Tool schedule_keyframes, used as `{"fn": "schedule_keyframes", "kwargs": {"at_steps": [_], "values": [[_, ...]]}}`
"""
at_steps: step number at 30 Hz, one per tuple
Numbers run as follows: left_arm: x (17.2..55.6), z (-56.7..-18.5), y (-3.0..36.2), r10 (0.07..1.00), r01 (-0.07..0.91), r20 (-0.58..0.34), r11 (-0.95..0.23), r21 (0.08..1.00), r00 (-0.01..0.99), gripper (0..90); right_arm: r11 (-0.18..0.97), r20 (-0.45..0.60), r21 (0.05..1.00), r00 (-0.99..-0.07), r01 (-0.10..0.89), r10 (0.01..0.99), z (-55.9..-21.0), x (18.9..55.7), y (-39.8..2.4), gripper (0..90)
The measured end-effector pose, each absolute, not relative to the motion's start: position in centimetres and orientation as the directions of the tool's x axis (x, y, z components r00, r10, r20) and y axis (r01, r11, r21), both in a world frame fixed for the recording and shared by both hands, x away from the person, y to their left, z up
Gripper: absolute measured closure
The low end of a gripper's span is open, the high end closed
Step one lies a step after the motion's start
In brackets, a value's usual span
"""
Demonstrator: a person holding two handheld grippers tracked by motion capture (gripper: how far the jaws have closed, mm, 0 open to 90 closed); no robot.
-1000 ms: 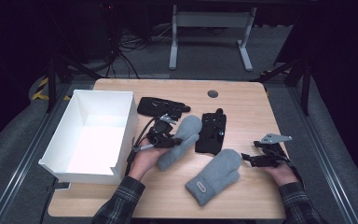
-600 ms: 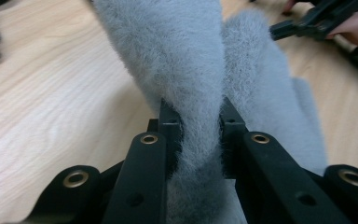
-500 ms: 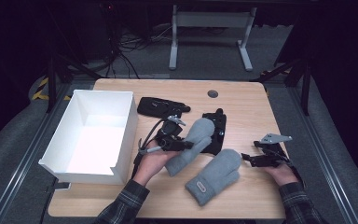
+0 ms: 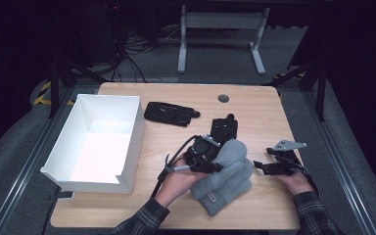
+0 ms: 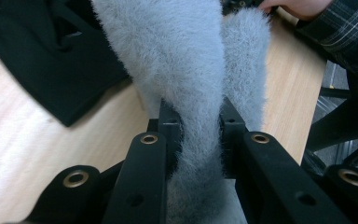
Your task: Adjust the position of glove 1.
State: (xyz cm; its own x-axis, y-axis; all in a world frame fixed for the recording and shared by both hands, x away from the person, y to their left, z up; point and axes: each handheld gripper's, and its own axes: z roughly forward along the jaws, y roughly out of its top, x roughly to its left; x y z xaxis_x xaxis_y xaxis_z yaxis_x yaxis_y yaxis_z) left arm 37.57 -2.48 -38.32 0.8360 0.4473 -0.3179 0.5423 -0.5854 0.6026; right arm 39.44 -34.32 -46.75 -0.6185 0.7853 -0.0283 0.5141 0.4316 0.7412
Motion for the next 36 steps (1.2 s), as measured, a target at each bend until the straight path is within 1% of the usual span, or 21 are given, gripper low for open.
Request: {"fn": "schedule_keyframes", "kwargs": {"at_steps": [10, 14, 18, 20, 21, 22, 23, 26, 30, 32, 34, 35, 36], "values": [[36.6, -40.0, -5.2, 0.443, 0.545, -0.322, -0.621, 0.563, 0.837, 78.0, 0.432, -0.028, 0.741, -0.618, 0.514, 0.785, -46.8, 39.4, -34.3, 19.2], [36.6, -40.7, -5.7, 0.454, 0.546, -0.308, -0.631, 0.551, 0.836, 77.8, 0.432, -0.029, 0.741, -0.618, 0.514, 0.785, -46.8, 39.4, -34.3, 19.2], [36.7, -41.4, -5.9, 0.453, 0.550, -0.315, -0.631, 0.547, 0.834, 75.1, 0.432, -0.028, 0.741, -0.618, 0.514, 0.785, -46.8, 39.4, -34.3, 19.2], [36.7, -41.4, -5.9, 0.448, 0.538, -0.302, -0.639, 0.551, 0.841, 66.0, 0.432, -0.028, 0.741, -0.618, 0.514, 0.785, -46.8, 39.4, -34.3, 19.2], [36.7, -41.3, -5.9, 0.443, 0.524, -0.286, -0.644, 0.557, 0.850, 66.0, 0.432, -0.028, 0.741, -0.618, 0.514, 0.785, -46.8, 39.4, -34.3, 19.2], [36.7, -41.2, -6.0, 0.434, 0.503, -0.263, -0.656, 0.564, 0.861, 56.6, 0.431, -0.028, 0.741, -0.618, 0.514, 0.785, -46.8, 39.4, -34.3, 19.2], [36.6, -41.2, -6.0, 0.430, 0.494, -0.255, -0.663, 0.563, 0.866, 50.8, 0.432, -0.028, 0.741, -0.618, 0.514, 0.785, -46.8, 39.4, -34.3, 19.2], [36.7, -40.9, -5.8, 0.412, 0.461, -0.227, -0.664, 0.589, 0.883, 41.5, 0.432, -0.028, 0.741, -0.618, 0.514, 0.785, -46.8, 39.4, -34.3, 19.2], [36.9, -40.1, -5.4, 0.400, 0.430, -0.194, -0.671, 0.604, 0.896, 34.3, 0.433, -0.030, 0.741, -0.618, 0.514, 0.785, -46.8, 39.4, -34.3, 19.2], [37.0, -39.3, -5.0, 0.397, 0.417, -0.180, -0.663, 0.621, 0.900, 34.8, 0.432, -0.029, 0.741, -0.619, 0.514, 0.785, -46.8, 39.4, -34.3, 19.2], [37.2, -38.9, -4.2, 0.410, 0.424, -0.183, -0.639, 0.642, 0.894, 41.2, 0.432, -0.029, 0.741, -0.619, 0.514, 0.785, -46.8, 39.4, -34.3, 19.2], [37.4, -38.6, -3.5, 0.413, 0.435, -0.197, -0.628, 0.646, 0.889, 51.6, 0.432, -0.029, 0.741, -0.619, 0.514, 0.785, -46.8, 39.4, -34.3, 19.2], [37.6, -38.4, -3.0, 0.416, 0.442, -0.206, -0.623, 0.645, 0.886, 57.7, 0.432, -0.029, 0.741, -0.619, 0.514, 0.785, -46.8, 39.4, -34.3, 19.2]]}}
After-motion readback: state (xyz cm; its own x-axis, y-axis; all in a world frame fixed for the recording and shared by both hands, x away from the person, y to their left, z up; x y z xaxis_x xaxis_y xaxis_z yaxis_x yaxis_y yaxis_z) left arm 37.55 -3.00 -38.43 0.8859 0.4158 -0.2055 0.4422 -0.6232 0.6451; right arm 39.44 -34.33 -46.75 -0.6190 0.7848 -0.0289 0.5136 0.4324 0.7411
